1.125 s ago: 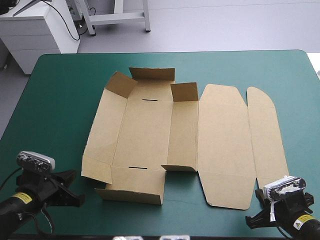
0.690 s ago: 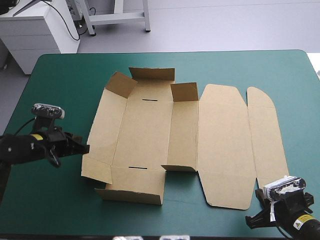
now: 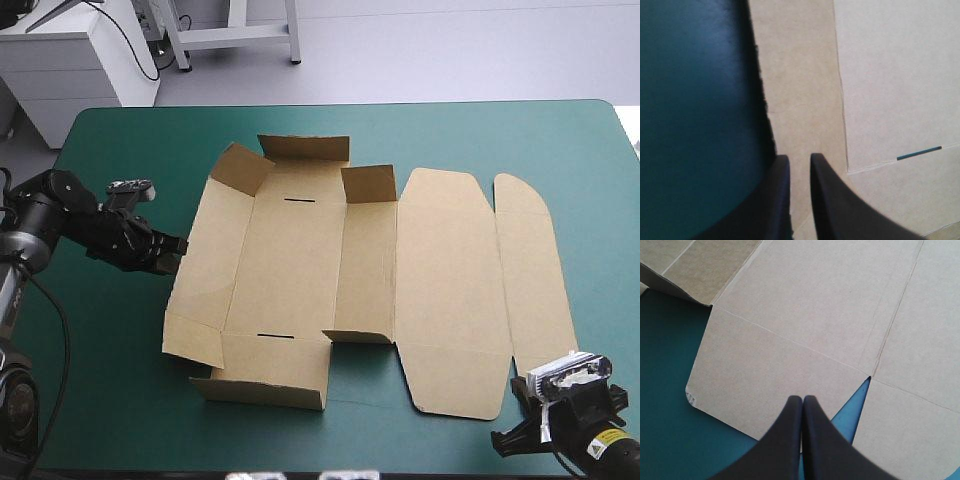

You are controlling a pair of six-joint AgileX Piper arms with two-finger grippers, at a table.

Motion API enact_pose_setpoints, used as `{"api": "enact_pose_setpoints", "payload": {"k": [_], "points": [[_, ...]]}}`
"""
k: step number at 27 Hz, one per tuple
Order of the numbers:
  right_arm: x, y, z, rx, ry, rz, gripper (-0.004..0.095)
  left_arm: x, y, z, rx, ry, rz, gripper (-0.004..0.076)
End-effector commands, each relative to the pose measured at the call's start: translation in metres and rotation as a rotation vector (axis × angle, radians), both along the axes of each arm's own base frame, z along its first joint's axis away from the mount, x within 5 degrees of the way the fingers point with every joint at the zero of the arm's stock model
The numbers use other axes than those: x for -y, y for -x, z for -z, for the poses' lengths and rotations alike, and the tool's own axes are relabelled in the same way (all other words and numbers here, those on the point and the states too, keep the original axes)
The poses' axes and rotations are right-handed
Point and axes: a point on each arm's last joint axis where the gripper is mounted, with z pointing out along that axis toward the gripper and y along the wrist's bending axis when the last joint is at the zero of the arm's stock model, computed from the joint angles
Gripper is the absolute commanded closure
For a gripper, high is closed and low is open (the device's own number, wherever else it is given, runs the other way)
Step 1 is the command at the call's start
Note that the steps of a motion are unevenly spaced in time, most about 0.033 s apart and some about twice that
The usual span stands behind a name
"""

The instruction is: Fold the box

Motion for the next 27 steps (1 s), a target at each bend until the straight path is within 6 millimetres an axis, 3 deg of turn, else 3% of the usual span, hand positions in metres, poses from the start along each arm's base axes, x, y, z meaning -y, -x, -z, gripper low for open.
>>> {"api": "enact_pose_setpoints", "payload": {"k": [1,4,6,13,21,25,27], "points": [[-0.001,-0.003,-0.011,0.07,-0.022,0.006,0.0927,-0.006,0.007,-0.019,0.009,0.047,-0.024,0.0383],[-0.001,-0.003,-0.011,0.068,-0.022,0.006,0.0928,-0.007,0.006,-0.019,0.018,0.066,-0.021,0.0109],[-0.001,-0.003,-0.011,0.067,-0.022,0.005,0.0928,-0.005,0.003,-0.017,0.013,0.095,-0.015,0.0076],[-0.001,-0.003,-0.011,0.065,-0.022,0.005,0.0928,0.0,-0.007,0.004,-0.04,0.19,0.002,0.0077],[-0.001,-0.003,-0.011,0.064,-0.023,0.004,0.0928,0.006,0.008,0.06,-0.206,0.27,0.061,0.0085],[-0.001,-0.003,-0.011,0.064,-0.023,0.004,0.0928,0.013,0.008,0.064,-0.181,0.358,0.077,0.0127],[-0.001,-0.003,-0.011,0.063,-0.023,0.004,0.0928,0.015,0.006,0.063,-0.157,0.383,0.075,0.019]]}}
